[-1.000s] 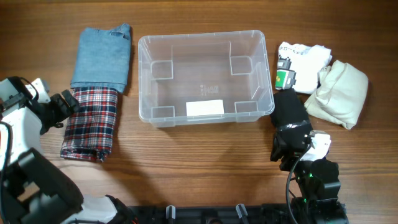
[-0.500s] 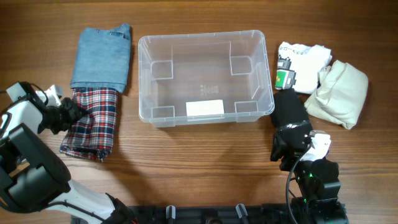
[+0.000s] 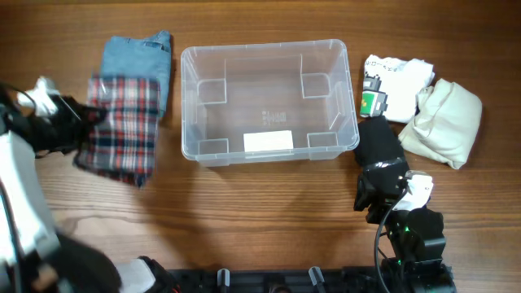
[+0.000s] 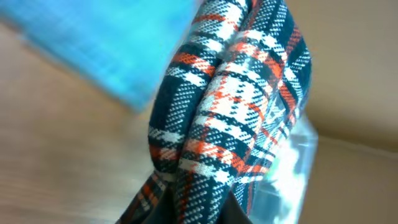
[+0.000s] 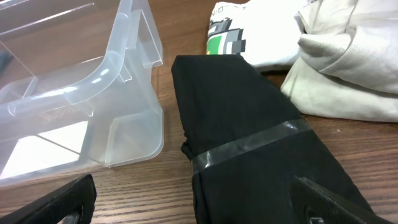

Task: Pack container
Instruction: 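Lift the plaid shirt and place it in the box's left side, then move the left gripper back and grasp the folded blue denim, then carry the blue denim over the box and lower it beside the plaid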

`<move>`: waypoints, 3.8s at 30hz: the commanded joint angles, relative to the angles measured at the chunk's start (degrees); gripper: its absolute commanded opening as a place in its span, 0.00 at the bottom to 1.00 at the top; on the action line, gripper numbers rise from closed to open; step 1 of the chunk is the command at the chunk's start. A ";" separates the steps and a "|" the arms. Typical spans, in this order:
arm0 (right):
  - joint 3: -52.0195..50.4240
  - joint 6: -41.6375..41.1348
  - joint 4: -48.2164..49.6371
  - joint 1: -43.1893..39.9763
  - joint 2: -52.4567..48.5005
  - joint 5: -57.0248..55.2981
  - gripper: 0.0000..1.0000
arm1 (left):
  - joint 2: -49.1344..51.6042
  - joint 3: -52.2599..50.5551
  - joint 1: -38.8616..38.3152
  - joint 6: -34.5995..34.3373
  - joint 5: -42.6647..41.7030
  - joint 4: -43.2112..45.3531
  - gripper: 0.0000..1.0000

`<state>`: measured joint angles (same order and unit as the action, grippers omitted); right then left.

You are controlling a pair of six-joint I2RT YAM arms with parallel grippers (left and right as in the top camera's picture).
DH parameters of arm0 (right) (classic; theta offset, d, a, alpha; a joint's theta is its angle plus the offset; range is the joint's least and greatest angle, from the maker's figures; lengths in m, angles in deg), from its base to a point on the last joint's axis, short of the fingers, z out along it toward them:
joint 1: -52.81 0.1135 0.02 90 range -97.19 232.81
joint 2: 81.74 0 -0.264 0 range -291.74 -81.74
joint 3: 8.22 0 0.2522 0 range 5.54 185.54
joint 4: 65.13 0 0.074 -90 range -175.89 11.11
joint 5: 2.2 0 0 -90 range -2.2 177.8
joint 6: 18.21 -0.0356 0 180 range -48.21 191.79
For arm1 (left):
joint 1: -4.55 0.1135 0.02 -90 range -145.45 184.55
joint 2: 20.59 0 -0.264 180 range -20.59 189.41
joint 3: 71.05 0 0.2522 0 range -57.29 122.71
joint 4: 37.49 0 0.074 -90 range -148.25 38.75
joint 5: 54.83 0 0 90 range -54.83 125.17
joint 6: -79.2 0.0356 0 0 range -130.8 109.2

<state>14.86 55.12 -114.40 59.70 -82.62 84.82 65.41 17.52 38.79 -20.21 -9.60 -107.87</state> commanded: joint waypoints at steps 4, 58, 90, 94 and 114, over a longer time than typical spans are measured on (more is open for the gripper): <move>-0.11 -0.24 0.13 -0.39 0.46 0.50 1.00 | -15.39 1.29 -13.16 -22.95 -2.58 9.46 0.04; -0.11 -0.24 0.13 -0.39 0.13 0.50 1.00 | 29.33 1.29 -2.19 0.68 18.64 33.22 1.00; -0.11 -0.24 0.13 -0.39 0.13 0.50 1.00 | 11.93 1.33 -2.80 -2.14 -0.42 26.47 0.04; -0.11 -0.24 0.13 -0.39 0.13 0.50 1.00 | -4.72 1.33 -5.53 -9.40 -0.76 24.15 0.04; -0.11 -0.24 0.13 -0.39 0.13 0.50 1.00 | 1.40 1.25 -70.31 -50.05 55.45 38.12 0.04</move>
<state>14.88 55.12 -114.40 59.70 -82.64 84.82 60.12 18.06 -25.66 -64.01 36.21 -75.72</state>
